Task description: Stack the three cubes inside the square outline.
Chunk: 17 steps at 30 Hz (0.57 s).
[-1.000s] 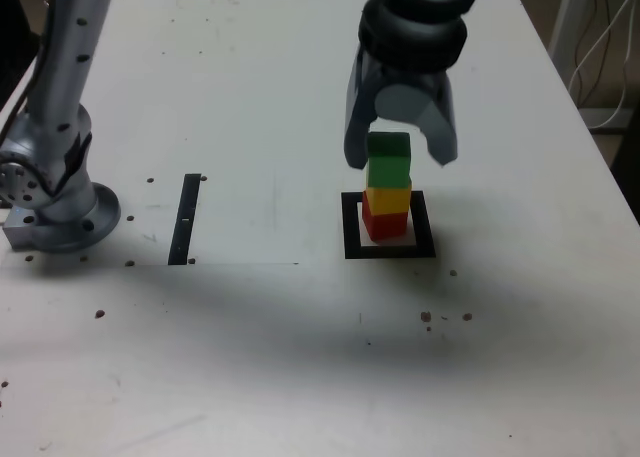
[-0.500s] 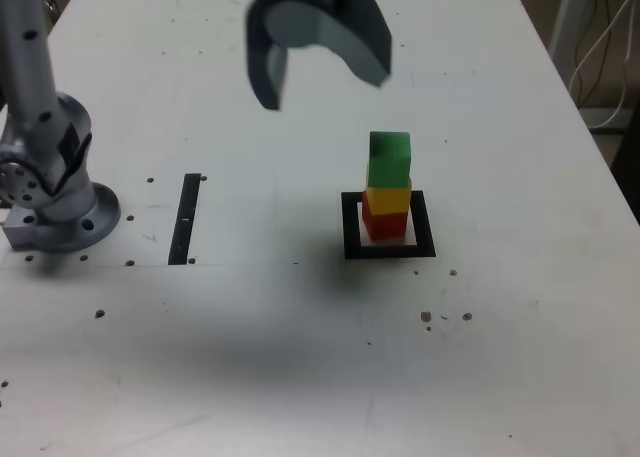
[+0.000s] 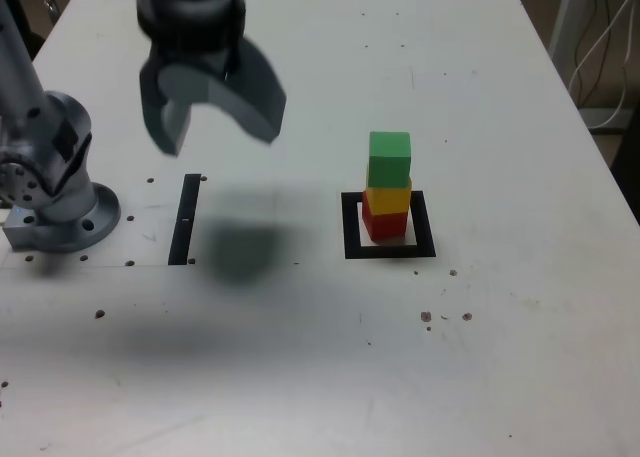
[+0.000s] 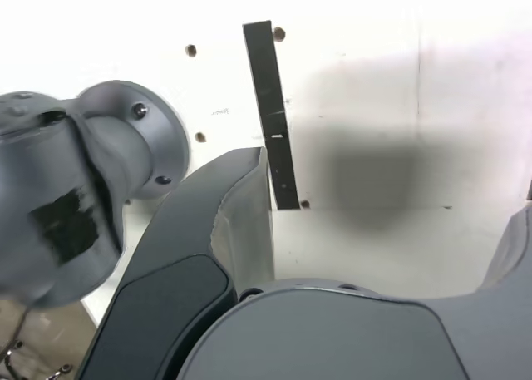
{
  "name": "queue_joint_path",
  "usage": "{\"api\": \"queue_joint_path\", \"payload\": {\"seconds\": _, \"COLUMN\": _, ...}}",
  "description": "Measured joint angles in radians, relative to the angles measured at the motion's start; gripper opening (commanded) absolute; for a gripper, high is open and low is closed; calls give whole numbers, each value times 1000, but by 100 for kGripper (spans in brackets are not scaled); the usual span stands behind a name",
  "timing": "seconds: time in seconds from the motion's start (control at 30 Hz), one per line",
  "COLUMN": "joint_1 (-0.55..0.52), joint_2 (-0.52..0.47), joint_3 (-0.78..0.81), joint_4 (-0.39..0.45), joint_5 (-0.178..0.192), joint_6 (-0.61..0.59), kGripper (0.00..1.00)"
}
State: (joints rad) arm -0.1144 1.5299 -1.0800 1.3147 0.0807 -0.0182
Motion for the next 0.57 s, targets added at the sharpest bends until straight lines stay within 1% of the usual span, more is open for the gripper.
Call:
{"api": "queue_joint_path", "payload": {"seconds": 0.07, "joint_1": 0, "joint_2": 0, "joint_3": 67, "joint_4": -63, "joint_5": -8, "joint_6": -3, "kGripper": 99}}
{"api": "queue_joint_path", "payload": {"seconds": 0.23, "joint_1": 14, "joint_2": 4, "joint_3": 213, "joint_4": -161, "joint_5": -19, "joint_6": -14, "kGripper": 100}}
{"api": "queue_joint_path", "payload": {"seconds": 0.47, "joint_1": 26, "joint_2": 2, "joint_3": 293, "joint_4": -205, "joint_5": -25, "joint_6": -31, "kGripper": 100}}
{"api": "queue_joint_path", "payload": {"seconds": 0.57, "joint_1": 28, "joint_2": 0, "joint_3": 308, "joint_4": -226, "joint_5": -39, "joint_6": -32, "kGripper": 100}}
